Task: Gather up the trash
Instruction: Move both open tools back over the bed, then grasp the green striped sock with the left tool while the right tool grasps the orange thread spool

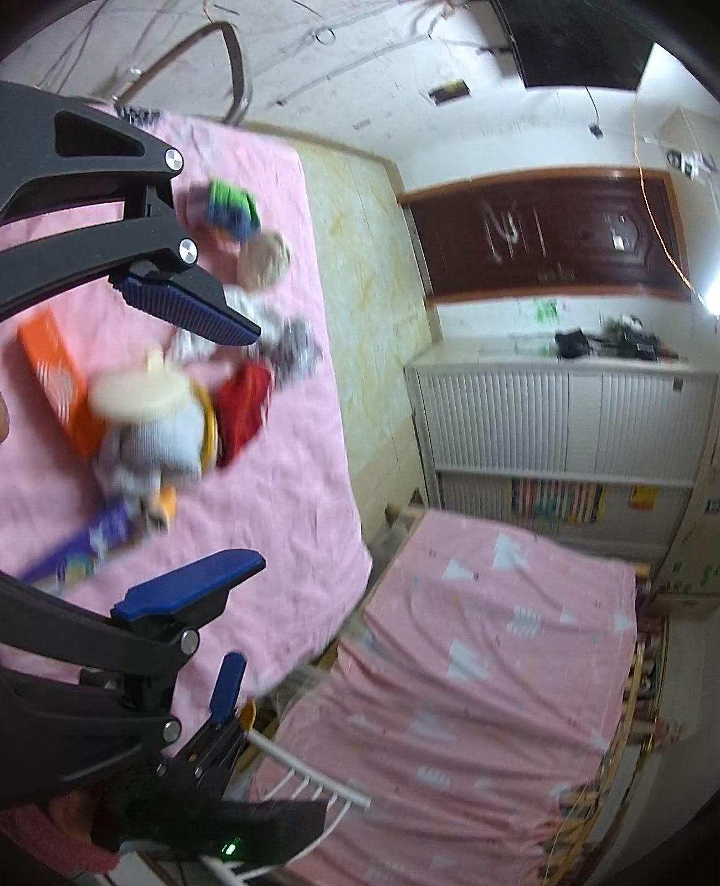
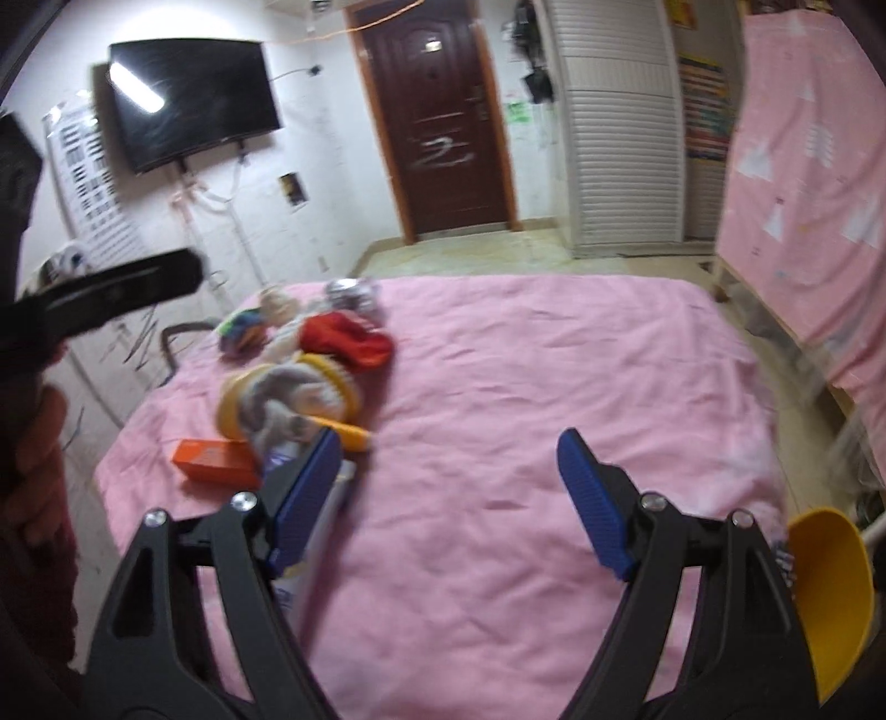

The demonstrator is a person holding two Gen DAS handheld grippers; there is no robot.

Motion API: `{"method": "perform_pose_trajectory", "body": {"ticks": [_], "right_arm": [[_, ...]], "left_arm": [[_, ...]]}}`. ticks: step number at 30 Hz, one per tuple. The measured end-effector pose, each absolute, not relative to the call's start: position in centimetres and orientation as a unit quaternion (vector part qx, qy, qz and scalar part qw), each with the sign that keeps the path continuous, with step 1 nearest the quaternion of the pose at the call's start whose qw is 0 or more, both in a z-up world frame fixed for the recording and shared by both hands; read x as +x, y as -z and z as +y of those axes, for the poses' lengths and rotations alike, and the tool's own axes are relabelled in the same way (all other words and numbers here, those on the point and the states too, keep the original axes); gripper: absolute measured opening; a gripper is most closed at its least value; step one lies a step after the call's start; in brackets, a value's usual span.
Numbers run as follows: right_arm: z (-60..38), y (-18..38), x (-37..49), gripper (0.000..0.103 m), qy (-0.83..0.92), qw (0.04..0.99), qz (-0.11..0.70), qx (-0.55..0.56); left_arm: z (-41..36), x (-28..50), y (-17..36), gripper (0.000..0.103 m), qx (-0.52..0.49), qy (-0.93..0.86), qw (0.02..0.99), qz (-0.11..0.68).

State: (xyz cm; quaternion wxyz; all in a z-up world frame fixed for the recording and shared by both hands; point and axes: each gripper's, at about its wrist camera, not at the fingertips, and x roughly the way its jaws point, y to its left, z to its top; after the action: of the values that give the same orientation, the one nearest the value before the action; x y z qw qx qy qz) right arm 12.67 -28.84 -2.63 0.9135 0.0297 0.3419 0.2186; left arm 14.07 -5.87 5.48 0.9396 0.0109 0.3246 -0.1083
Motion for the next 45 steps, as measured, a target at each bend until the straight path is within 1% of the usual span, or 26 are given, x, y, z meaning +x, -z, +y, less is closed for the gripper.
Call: {"method": "perform_pose_trajectory", "body": {"ticks": [8, 14, 20, 25, 27, 36, 39, 44, 45], "right_arm": [[-24.9, 3.2, 13.1, 0.077, -0.269, 0.9, 0.342, 0.003], [-22.8, 4.3, 14.1, 0.077, -0.274, 0.891, 0.363, -0.018], [-22.1, 4.8, 15.3, 0.077, -0.27, 0.887, 0.374, -0.014], [-22.4, 5.1, 16.0, 0.073, -0.27, 0.883, 0.384, -0.003], [-22.6, 5.1, 16.0, 0.07, -0.27, 0.882, 0.385, 0.0], [-24.4, 5.6, 16.7, 0.069, -0.284, 0.868, 0.404, 0.049], [-24.7, 5.9, 16.8, 0.062, -0.301, 0.856, 0.412, 0.076], [-25.3, 5.8, 16.5, 0.06, -0.304, 0.855, 0.411, 0.093], [-25.4, 5.7, 16.5, 0.059, -0.302, 0.855, 0.411, 0.093]], "left_arm": [[-0.3, 16.4, -4.6, 0.067, -0.005, 0.061, 0.942, 0.331], [3.2, 17.9, -3.3, 0.067, -0.014, 0.029, 0.942, 0.335], [6.8, 20.4, -1.3, 0.067, -0.036, 0.008, 0.932, 0.362], [8.7, 22.6, 0.7, 0.067, -0.049, -0.005, 0.921, 0.387], [9.4, 23.4, 1.4, 0.067, -0.052, -0.009, 0.917, 0.395], [10.2, 25.7, 3.6, 0.067, -0.052, -0.011, 0.905, 0.423], [10.5, 26.2, 3.9, 0.067, -0.058, -0.014, 0.903, 0.425], [11.0, 26.3, 4.0, 0.067, -0.071, -0.008, 0.901, 0.427], [11.1, 26.3, 4.0, 0.067, -0.073, -0.008, 0.901, 0.427]]}}
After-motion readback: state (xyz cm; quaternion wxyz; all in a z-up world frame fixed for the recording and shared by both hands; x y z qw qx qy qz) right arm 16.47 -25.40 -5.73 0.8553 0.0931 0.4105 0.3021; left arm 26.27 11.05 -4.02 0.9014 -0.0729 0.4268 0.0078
